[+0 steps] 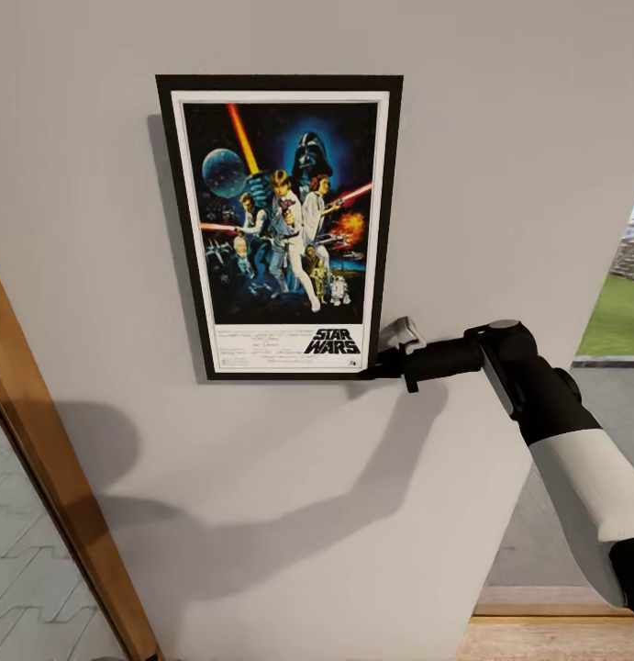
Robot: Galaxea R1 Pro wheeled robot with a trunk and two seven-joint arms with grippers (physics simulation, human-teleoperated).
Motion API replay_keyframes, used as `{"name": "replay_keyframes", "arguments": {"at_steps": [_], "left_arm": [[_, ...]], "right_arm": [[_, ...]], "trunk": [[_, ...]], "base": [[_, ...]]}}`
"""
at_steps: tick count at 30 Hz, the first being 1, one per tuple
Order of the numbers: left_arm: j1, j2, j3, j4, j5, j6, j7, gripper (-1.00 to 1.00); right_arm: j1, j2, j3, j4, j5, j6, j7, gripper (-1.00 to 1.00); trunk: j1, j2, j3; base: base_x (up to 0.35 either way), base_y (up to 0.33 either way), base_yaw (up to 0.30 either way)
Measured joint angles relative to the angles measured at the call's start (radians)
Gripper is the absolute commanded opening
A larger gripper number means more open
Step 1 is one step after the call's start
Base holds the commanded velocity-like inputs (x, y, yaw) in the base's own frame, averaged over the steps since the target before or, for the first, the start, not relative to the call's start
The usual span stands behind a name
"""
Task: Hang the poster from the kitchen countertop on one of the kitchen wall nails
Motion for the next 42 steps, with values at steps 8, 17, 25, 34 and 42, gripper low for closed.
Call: {"name": "replay_keyframes", "arguments": {"at_steps": [8, 17, 25, 34, 42], "left_arm": [[-0.001, 0.0, 0.001, 0.0, 0.0, 0.0, 0.0, 1.0], [0.0, 0.001, 0.001, 0.0, 0.0, 0.0, 0.0, 1.0], [0.0, 0.0, 0.0, 0.0, 0.0, 0.0, 0.0, 1.0], [0.0, 0.0, 0.0, 0.0, 0.0, 0.0, 0.0, 1.0], [0.0, 0.0, 0.0, 0.0, 0.0, 0.0, 0.0, 1.0]], "right_arm": [[0.032, 0.016, -0.005, -0.021, -0.043, 0.049, -0.09, 1.0], [0.032, 0.016, -0.005, -0.021, -0.044, 0.05, -0.09, 1.0], [0.032, 0.016, -0.004, -0.016, -0.04, 0.064, -0.094, 1.0], [0.032, 0.016, -0.003, -0.017, -0.037, 0.07, -0.097, 1.0], [0.033, 0.015, -0.003, -0.02, -0.038, 0.07, -0.097, 1.0]], "trunk": [[-0.003, -0.003, 0.0], [-0.003, -0.003, 0.0], [-0.003, -0.002, 0.0], [-0.002, -0.002, 0.0], [-0.003, -0.002, 0.0]], "base": [[0.0, 0.0, 0.0], [0.0, 0.0, 0.0], [-0.026, -0.058, 0.0], [-0.066, -0.113, 0.0], [-0.118, -0.121, 0.0]]}}
